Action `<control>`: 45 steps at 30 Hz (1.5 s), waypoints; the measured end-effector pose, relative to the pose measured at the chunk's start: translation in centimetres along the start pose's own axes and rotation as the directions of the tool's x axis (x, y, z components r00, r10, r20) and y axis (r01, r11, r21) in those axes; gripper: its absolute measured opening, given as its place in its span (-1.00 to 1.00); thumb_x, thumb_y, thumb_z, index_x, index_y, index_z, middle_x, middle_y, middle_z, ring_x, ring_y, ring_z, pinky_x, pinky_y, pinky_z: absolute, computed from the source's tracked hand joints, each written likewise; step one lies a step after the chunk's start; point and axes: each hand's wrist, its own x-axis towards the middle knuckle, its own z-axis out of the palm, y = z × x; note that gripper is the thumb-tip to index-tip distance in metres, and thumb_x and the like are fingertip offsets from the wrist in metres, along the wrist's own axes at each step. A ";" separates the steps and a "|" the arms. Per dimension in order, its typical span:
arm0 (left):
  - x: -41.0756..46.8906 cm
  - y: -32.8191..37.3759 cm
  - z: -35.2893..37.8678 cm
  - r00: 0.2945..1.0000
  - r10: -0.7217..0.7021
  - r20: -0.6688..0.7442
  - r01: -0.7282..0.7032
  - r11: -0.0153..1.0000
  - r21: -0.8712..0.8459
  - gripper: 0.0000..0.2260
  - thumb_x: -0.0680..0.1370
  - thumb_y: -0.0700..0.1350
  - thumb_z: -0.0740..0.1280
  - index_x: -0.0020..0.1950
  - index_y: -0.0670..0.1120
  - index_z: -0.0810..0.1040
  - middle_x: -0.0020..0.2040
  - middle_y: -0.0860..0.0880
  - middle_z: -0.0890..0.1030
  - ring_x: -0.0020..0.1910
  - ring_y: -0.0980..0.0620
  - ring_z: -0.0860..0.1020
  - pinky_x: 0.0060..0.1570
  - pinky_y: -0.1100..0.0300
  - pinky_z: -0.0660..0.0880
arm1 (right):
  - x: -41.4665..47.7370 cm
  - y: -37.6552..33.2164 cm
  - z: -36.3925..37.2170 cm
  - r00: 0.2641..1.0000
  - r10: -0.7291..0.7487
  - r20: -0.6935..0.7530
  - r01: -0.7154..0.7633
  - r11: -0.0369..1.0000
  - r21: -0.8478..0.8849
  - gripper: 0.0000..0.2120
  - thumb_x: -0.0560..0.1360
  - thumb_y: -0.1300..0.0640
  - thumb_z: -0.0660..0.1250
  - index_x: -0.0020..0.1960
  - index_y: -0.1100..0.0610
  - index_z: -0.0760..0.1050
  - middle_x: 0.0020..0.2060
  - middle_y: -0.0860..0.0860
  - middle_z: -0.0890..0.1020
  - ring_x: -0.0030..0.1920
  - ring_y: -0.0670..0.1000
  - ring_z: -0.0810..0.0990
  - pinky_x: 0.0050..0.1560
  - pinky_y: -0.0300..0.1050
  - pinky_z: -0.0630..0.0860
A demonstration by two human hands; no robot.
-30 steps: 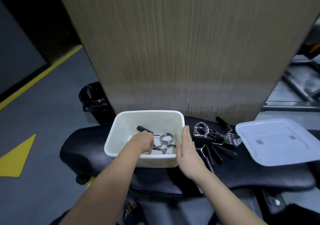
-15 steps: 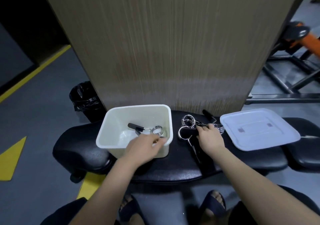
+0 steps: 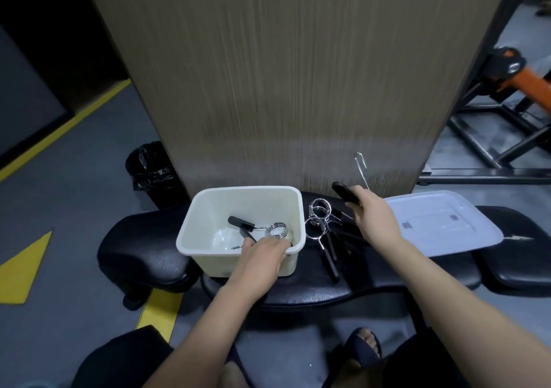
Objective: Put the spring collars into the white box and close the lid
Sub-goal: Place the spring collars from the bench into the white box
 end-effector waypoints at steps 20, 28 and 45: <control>-1.6 -13.6 -1.3 0.723 -0.688 0.063 0.665 0.667 -0.336 -0.41 0.66 0.10 0.06 0.61 -0.05 -0.08 0.62 -0.14 -0.04 0.51 -0.28 0.11 0.44 -0.13 0.12 | -1.3 -17.1 2.4 0.876 -0.147 0.460 -0.034 0.931 0.363 -0.76 0.54 0.12 0.25 0.02 0.21 0.64 -0.11 0.16 0.71 -0.27 -0.04 0.62 -0.15 -0.18 0.54; -1.8 -13.7 -0.8 0.720 -0.694 0.025 0.658 0.670 -0.344 -0.40 0.67 -0.06 0.07 0.61 -0.11 -0.18 0.55 -0.12 0.13 0.30 -0.24 0.39 0.24 -0.06 0.31 | 1.3 -15.6 7.4 0.724 -0.312 0.615 0.183 0.947 0.265 -0.49 0.63 0.29 0.20 0.54 0.01 0.30 0.49 -0.06 0.37 0.40 -0.08 0.46 0.40 -0.24 0.32; -1.5 -13.9 -0.3 0.708 -0.706 0.004 0.663 0.662 -0.349 -0.40 0.64 -0.10 0.09 0.61 -0.06 -0.14 0.48 -0.08 0.21 0.26 -0.19 0.41 0.20 -0.03 0.32 | 6.0 -13.6 17.2 0.774 -0.242 0.585 0.508 0.789 -0.345 -0.72 0.48 0.24 0.33 0.17 0.05 0.55 0.05 0.03 0.57 0.07 0.15 0.61 -0.10 -0.02 0.54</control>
